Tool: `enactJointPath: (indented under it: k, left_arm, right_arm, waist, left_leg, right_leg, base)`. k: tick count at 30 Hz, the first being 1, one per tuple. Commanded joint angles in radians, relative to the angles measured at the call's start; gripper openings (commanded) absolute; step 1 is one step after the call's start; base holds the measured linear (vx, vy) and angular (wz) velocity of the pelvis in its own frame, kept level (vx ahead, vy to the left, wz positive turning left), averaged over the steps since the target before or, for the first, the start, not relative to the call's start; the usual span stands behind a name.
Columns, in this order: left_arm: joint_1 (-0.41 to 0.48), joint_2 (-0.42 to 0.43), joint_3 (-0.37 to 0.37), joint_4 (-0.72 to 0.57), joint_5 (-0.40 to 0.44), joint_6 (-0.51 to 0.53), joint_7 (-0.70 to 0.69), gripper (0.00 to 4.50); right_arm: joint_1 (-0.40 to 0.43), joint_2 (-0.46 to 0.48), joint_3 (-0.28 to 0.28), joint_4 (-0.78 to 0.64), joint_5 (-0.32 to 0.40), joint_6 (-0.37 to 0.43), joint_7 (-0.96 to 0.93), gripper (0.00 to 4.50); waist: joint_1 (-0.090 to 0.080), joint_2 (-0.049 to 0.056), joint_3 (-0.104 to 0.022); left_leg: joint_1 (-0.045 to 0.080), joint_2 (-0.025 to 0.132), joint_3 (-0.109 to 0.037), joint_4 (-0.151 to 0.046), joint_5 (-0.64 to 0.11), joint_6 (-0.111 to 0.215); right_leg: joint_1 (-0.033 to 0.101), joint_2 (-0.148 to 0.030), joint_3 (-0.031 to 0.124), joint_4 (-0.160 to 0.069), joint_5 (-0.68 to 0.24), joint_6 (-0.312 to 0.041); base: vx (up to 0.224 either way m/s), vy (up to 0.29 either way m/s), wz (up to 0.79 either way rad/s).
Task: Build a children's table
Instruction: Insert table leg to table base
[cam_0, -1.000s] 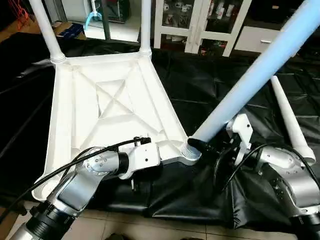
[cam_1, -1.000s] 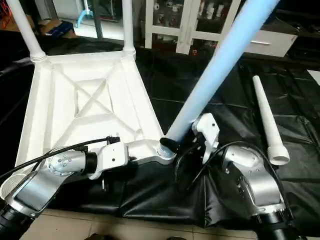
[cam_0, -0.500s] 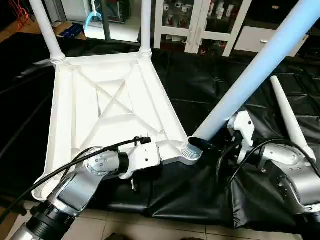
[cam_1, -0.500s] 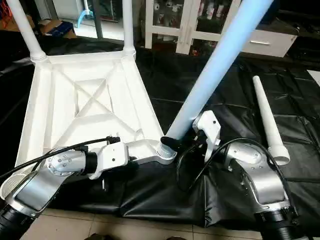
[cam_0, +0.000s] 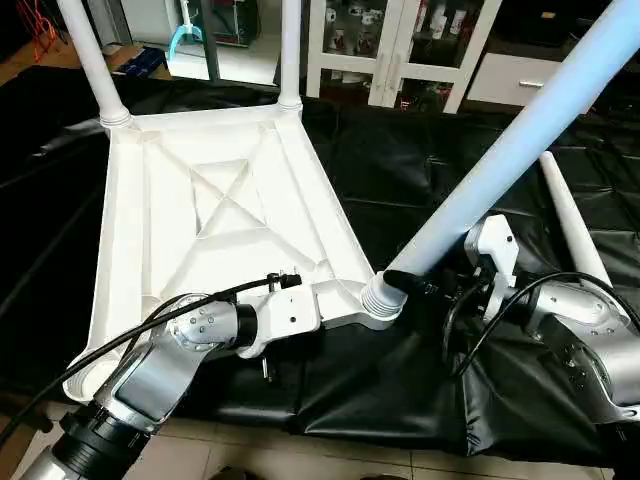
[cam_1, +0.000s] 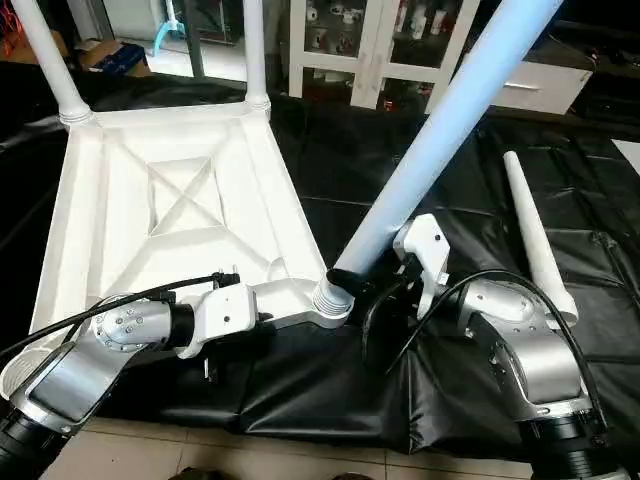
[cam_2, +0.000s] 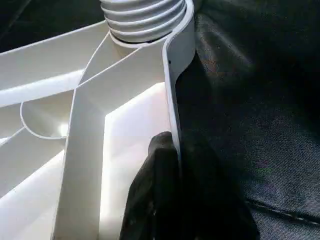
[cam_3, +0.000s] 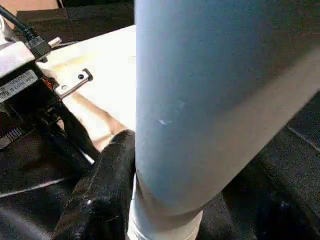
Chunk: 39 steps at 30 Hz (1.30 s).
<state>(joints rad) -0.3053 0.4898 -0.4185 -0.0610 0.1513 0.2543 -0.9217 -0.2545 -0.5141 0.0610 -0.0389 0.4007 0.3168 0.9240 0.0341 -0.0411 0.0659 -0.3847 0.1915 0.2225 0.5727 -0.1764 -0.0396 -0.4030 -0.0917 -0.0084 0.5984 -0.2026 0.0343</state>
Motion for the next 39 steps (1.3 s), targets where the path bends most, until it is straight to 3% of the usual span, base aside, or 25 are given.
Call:
enactJointPath:
  k: [1,6,11,22,28,39]
  left_arm:
    - [0.031,-0.01,-0.022,0.035,-0.01,-0.012,0.004,0.0]
    - [0.032,-0.011,-0.021,0.034,-0.01,-0.01,0.003,0.0]
    - [0.035,-0.011,-0.021,0.031,-0.011,-0.004,0.001,0.0]
    - [0.035,-0.019,-0.025,0.027,-0.023,-0.01,-0.009,0.0]
    - [0.033,-0.021,-0.031,0.024,-0.022,-0.009,-0.017,0.0]
    - [0.032,-0.034,-0.038,0.009,-0.03,-0.006,-0.028,0.0]
  right_arm:
    - [-0.012,-0.013,-0.025,-0.028,0.018,0.012,0.001,2.17]
    - [-0.018,-0.021,-0.028,-0.02,0.029,0.027,0.02,1.87]
    - [-0.025,-0.051,-0.019,-0.01,0.045,0.06,0.072,1.84]
    - [-0.097,-0.105,0.024,0.102,0.037,0.093,0.201,1.84]
    - [-0.131,-0.128,0.071,0.168,-0.004,0.068,0.267,1.84]
    - [-0.223,-0.031,0.103,0.295,-0.049,-0.023,0.258,1.84]
  waist:
    - [0.001,-0.023,-0.044]
    - [0.001,-0.025,-0.043]
    - [0.0,-0.031,-0.041]
    - [-0.002,-0.03,-0.036]
    - [-0.003,-0.031,-0.036]
    - [-0.005,-0.028,-0.036]
  left_leg:
    - [0.022,0.038,-0.021,-0.053,-0.115,0.101]
    - [0.023,0.039,-0.021,-0.052,-0.116,0.102]
    - [0.023,0.04,-0.021,-0.052,-0.122,0.102]
    - [0.023,0.04,-0.021,-0.051,-0.141,0.099]
    - [0.022,0.04,-0.021,-0.05,-0.138,0.105]
    - [0.023,0.04,-0.02,-0.051,-0.14,0.098]
  right_leg:
    - [0.027,-0.031,0.021,-0.056,-0.091,-0.211]
    - [0.027,-0.031,0.021,-0.056,-0.098,-0.211]
    - [0.026,-0.032,0.021,-0.057,-0.12,-0.206]
    - [0.023,-0.034,0.022,-0.06,-0.149,-0.213]
    - [0.023,-0.034,0.021,-0.059,-0.14,-0.223]
    - [0.021,-0.032,0.02,-0.057,-0.129,-0.238]
  base:
    - [0.0,0.0,0.0]
    - [0.0,0.0,0.0]
    - [0.0,0.0,0.0]
    - [0.0,0.0,0.0]
    - [0.0,0.0,0.0]
    - [0.0,0.0,0.0]
